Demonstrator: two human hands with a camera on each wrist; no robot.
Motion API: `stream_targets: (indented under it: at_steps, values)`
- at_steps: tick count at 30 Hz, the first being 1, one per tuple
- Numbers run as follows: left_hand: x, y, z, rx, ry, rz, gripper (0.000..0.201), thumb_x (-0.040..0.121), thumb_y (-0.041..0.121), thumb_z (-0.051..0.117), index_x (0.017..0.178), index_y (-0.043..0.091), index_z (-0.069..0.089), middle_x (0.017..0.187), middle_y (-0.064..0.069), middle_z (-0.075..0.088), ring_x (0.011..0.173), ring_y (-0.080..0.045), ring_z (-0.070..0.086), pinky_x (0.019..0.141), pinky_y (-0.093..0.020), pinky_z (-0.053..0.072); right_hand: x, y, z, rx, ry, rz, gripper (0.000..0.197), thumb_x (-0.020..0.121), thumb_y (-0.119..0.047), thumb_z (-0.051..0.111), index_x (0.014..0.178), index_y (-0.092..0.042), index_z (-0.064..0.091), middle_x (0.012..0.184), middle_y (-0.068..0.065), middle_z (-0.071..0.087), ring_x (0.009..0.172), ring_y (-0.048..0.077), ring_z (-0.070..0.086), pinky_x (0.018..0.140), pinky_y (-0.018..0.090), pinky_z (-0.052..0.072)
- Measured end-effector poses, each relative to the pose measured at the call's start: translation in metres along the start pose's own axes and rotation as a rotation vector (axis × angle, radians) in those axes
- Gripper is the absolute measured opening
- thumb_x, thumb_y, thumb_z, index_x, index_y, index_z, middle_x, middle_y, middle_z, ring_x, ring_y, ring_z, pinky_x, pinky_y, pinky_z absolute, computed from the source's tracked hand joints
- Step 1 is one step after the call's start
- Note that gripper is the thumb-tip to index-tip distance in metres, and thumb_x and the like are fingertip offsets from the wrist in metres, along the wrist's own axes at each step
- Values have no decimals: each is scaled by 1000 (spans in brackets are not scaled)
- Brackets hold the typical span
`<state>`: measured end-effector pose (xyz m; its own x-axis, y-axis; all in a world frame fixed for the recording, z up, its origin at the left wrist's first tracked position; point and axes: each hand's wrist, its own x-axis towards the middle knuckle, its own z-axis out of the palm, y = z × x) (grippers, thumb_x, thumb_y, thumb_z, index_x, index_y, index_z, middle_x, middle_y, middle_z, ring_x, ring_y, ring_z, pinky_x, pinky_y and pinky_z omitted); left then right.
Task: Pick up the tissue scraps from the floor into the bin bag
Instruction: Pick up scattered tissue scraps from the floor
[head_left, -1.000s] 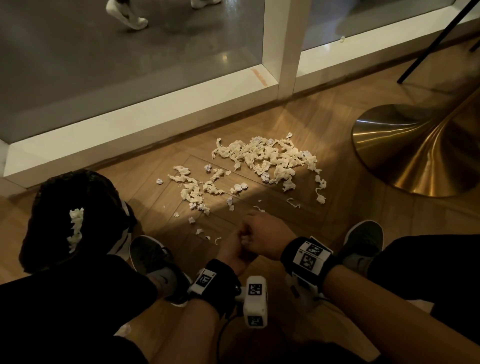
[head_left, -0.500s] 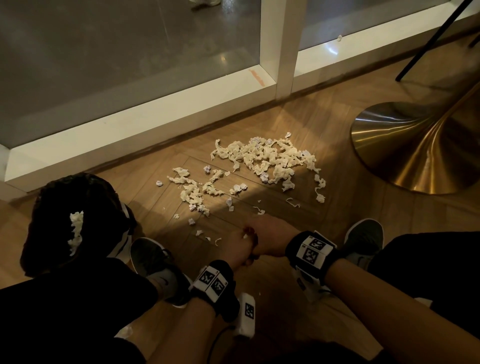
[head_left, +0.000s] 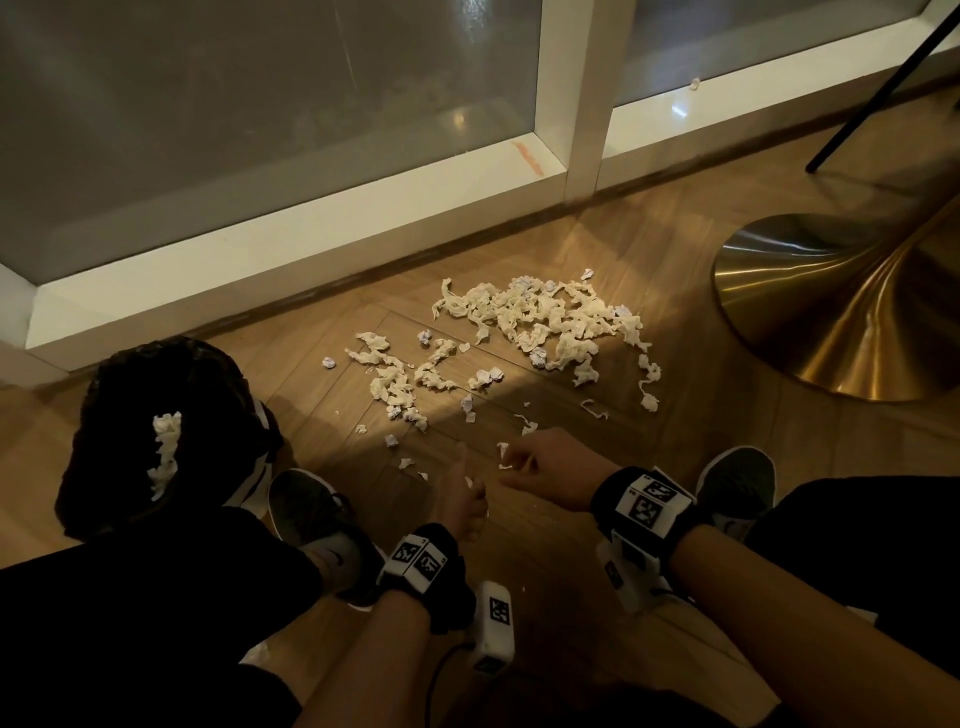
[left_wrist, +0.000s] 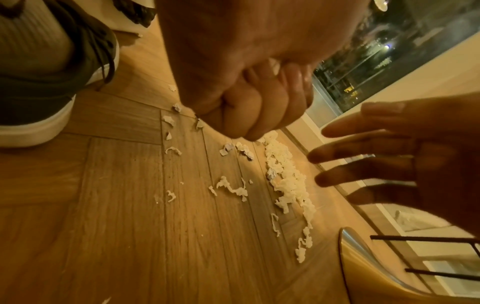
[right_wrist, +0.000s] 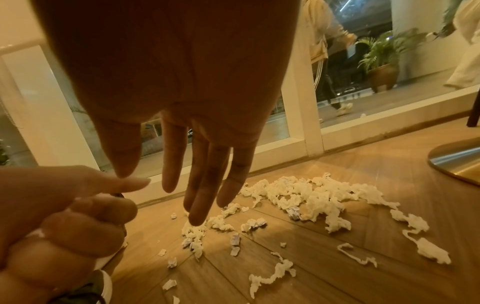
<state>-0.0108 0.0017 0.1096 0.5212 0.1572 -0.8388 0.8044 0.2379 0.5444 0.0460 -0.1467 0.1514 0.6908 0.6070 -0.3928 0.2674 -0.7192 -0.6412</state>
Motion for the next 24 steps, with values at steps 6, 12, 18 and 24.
stream_targets:
  at_steps: [6, 12, 18, 24]
  values:
    - [5, 1, -1, -109, -67, -17, 53, 98, 50, 33, 55, 19, 40, 42, 5, 30, 33, -9, 22, 42, -15, 14, 1, 7, 4, 2, -2, 0, 31, 93, -39, 55, 107, -14, 68, 103, 2, 66, 91, 12, 59, 82, 30, 50]
    - [5, 1, 1, -170, -90, 75, 36, 98, 37, 46, 68, 17, 49, 43, 5, 35, 34, -8, 28, 39, -12, 18, 2, 9, 4, 83, 24, 3, 31, 95, -35, 53, 101, -9, 67, 90, 7, 67, 81, 18, 63, 77, 36, 51]
    - [4, -2, -4, -199, -14, 127, 44, 98, 38, 40, 57, 22, 34, 44, 7, 29, 34, -8, 19, 36, -15, 14, 5, 15, 7, 150, 8, 38, 34, 96, -38, 50, 94, -8, 66, 84, 5, 68, 72, 15, 65, 69, 28, 51]
    - [-1, 6, -5, -132, 33, 222, 51, 98, 50, 35, 56, 23, 33, 46, 5, 29, 35, -10, 22, 39, -17, 18, 5, 24, 12, 174, -32, 113, 33, 96, -40, 48, 93, -11, 65, 85, 4, 68, 73, 15, 65, 69, 27, 51]
